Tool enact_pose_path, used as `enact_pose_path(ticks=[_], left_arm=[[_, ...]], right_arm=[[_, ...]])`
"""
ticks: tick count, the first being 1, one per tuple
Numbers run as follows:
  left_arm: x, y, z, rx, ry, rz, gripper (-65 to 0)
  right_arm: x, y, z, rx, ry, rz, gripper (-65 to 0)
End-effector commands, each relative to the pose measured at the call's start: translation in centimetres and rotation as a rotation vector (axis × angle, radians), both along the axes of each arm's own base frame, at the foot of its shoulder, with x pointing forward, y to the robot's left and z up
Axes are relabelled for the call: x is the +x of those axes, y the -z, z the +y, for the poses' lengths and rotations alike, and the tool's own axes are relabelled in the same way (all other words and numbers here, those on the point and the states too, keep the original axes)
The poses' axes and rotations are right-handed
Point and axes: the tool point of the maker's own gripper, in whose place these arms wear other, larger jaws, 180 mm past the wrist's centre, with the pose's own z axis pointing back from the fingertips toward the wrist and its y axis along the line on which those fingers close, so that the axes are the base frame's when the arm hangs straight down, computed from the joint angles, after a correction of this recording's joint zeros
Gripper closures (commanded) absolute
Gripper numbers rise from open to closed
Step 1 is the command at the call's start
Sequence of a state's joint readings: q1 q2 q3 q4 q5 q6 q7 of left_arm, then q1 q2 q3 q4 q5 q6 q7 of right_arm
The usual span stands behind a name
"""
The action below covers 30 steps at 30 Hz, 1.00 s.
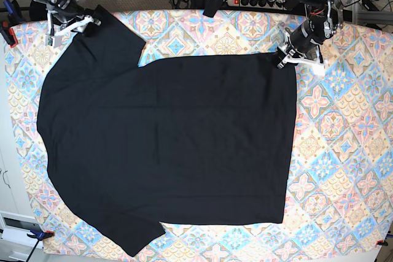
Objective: Fold the T-shirt properly
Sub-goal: 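Lift the shoulder corners with both grippers and pull them away from the hem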
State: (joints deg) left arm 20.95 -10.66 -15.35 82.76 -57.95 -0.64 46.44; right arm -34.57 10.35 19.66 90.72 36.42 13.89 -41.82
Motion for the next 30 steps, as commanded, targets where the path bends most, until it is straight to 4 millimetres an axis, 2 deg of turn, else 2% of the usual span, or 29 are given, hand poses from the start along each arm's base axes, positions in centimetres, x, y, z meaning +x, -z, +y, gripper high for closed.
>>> enact_pose_path(ticks=[1,6,10,12,13,17,19,23,26,30], left_arm=[[-0.3,0.0,0.6,0.023,0.005,0.014,0.0],[-0.3,0.0,0.6,0.023,0.005,0.014,0.0],[-0.3,0.0,0.6,0.023,0.005,0.014,0.0],[-0.4,0.0,0.6,0.023,0.005,0.015,0.0],[-0.4,0.0,0.6,0.023,0.005,0.015,0.0],[-1.2,0.3,0.6,0.025,0.006,0.03,0.0],[-1.3,0.4,0.7,0.03,0.009,0.035,0.0],[-2.8,0.4,1.7,0.059,0.023,0.059,0.0],[-3.7,-0.3,2.0,0.081,0.045,0.056,0.0],[-4.7,-1.5,3.0,0.126,0.086,0.052,0.0]], right_arm=[[0.5,-0.5,0.2,0.021,0.0,-0.026,-26.7],[0.1,0.2,2.1,0.131,0.01,-0.031,-26.4],[0.3,0.1,3.1,0.144,-0.015,-0.034,-26.3],[0.3,0.1,3.1,0.145,-0.018,-0.035,-23.9],[0.4,0.1,3.1,0.145,-0.019,-0.037,-20.7],[0.4,-0.1,2.7,0.138,-0.01,-0.041,-5.0],[0.3,-0.2,2.1,0.127,0.002,-0.042,0.0],[0.1,-0.8,-0.2,0.088,0.05,-0.055,-0.4],[-1.7,-1.4,-1.7,0.052,0.074,-0.039,-0.4],[-2.9,-2.7,-2.0,0.022,0.056,-0.036,-0.4]])
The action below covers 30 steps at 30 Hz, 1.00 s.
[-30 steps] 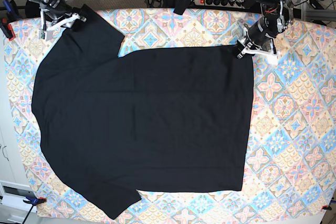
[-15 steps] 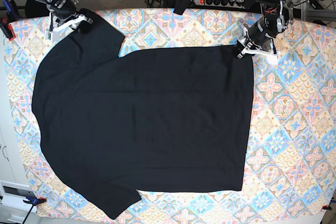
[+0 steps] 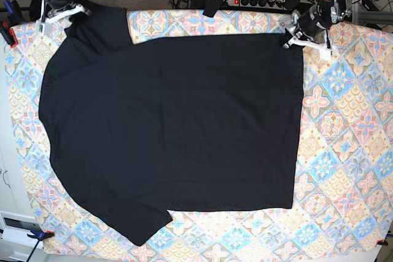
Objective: Fold the T-shirt properly
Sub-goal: 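Lift the shoulder corners with both grippers and pull them away from the hem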
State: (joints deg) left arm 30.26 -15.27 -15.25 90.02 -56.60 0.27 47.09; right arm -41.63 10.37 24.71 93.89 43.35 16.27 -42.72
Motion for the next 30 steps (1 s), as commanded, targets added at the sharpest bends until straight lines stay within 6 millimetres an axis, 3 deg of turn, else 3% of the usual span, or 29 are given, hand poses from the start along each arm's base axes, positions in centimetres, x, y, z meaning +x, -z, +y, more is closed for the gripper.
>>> enact_pose_path(ticks=[1,10,14,17,22,24,30], left_arm=[[0.1,-0.7,0.8,0.024,0.011,-0.017,0.0],[-3.5,-2.6,0.5,0.059,0.082,0.007,0.0],[-4.7,-3.2,0.1,0.061,0.097,0.016,0.0],[-4.8,-4.0,-0.2,0.064,0.112,0.001,0.0],[-3.0,-6.0,-0.8,0.075,0.134,-0.071,0.0],[-2.2,-6.9,0.3,0.103,0.112,-0.103,0.0],[2.7,-9.3,1.1,0.131,0.094,-0.235,0.0]], right_arm=[[0.1,-1.2,-0.6,-0.026,-0.011,-0.031,-0.4],[-4.5,-3.3,0.8,-0.036,-0.109,0.028,-0.3],[-5.5,-4.4,2.1,-0.015,-0.201,0.014,-0.3],[-5.6,-5.3,1.2,-0.044,-0.211,0.008,-0.3],[-3.7,-7.2,-0.3,-0.111,-0.207,-0.055,-0.2],[-1.9,-7.8,-0.5,-0.124,-0.207,-0.105,-0.2],[4.2,-9.1,-0.5,-0.139,-0.198,-0.265,-0.2]])
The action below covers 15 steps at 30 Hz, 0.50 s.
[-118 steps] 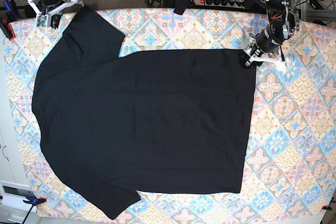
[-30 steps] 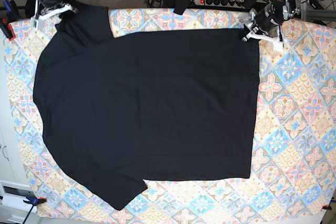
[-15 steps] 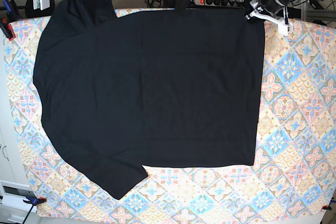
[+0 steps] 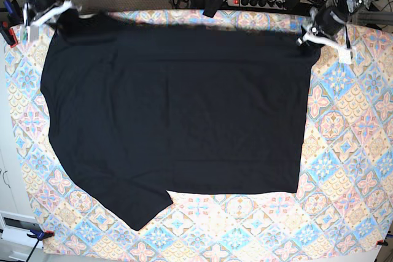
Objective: Fold the T-shirt properly
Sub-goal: 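Lift the shoulder corners with both grippers and pull them away from the hem, then lower the shoulder edge with both grippers and adjust the grip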
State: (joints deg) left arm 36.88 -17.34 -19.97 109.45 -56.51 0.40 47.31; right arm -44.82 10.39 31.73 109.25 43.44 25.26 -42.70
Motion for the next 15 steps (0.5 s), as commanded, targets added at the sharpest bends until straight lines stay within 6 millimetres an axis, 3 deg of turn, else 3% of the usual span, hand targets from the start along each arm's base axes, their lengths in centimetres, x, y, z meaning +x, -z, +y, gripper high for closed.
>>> enact_pose_path(ticks=[1,8,15], left_arm=[[1.3,-1.2,0.3,0.016,0.006,-0.05,0.0],[6.2,-1.8,0.9,-0.004,-0.026,-0.136,0.0],[9.6,0.4,2.8,-0.046,-0.104,-0.122,0.0]], right_arm=[[1.2,-1.0,-0.2,-0.009,-0.012,-0.046,-0.2],[9.3,-3.4,0.2,-0.001,-0.047,-0.163,-0.2],[13.4,-3.1,-0.4,0.061,-0.012,-0.204,-0.2]])
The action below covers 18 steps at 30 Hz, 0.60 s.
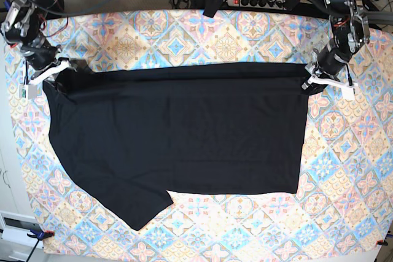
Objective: Fold the T-shirt properly
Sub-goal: 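Lower the shoulder edge with both grippers and adjust the grip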
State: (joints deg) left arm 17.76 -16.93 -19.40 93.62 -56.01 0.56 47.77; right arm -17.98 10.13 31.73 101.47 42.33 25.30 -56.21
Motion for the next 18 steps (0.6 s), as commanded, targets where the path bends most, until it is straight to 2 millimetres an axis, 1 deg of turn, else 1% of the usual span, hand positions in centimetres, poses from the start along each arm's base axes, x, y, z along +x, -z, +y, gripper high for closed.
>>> enact_pose_path(ticks=[1,5,6,9,12,13,15,16,18], left_arm=[[1.4,-0.9,0.8,0.007,-0.016,-0.042,0.0],[3.6,0.2,1.7,-0.025,-0.058,-0.034,0.0],[4.2,0.4,1.5,-0.035,-0.057,-0.032,0.0],[5.8,0.9,0.1,-0.047,-0.018,-0.023,0.0],[7.0,1.4,-1.2,-0.028,0.029,-0.01,0.0],[7.4,1.8,-1.7,-0.022,0.045,0.001,0.0],[7.9,2.4,-2.6,-0.012,0.069,0.017,0.0],[8.1,2.6,-3.2,-0.018,0.07,0.021,0.0],[8.3,2.8,-3.5,-0.005,0.078,0.025,0.0]], right_arm=[[1.5,-1.5,-0.6,0.004,0.009,-0.072,-0.4],[2.8,0.5,-1.2,0.069,0.05,-0.046,-0.7],[3.1,1.0,-1.2,0.087,0.058,-0.041,-0.7],[3.9,2.5,-1.5,0.142,0.089,-0.019,-0.7],[5.0,3.6,-1.5,0.192,0.112,-0.006,-0.8],[5.5,3.8,-1.5,0.207,0.117,-0.007,-0.8],[6.5,3.9,-1.4,0.231,0.124,-0.012,-3.0],[7.0,3.7,-1.4,0.236,0.125,-0.018,-5.1],[8.4,3.1,-0.5,0.238,0.091,-0.037,-10.2]])
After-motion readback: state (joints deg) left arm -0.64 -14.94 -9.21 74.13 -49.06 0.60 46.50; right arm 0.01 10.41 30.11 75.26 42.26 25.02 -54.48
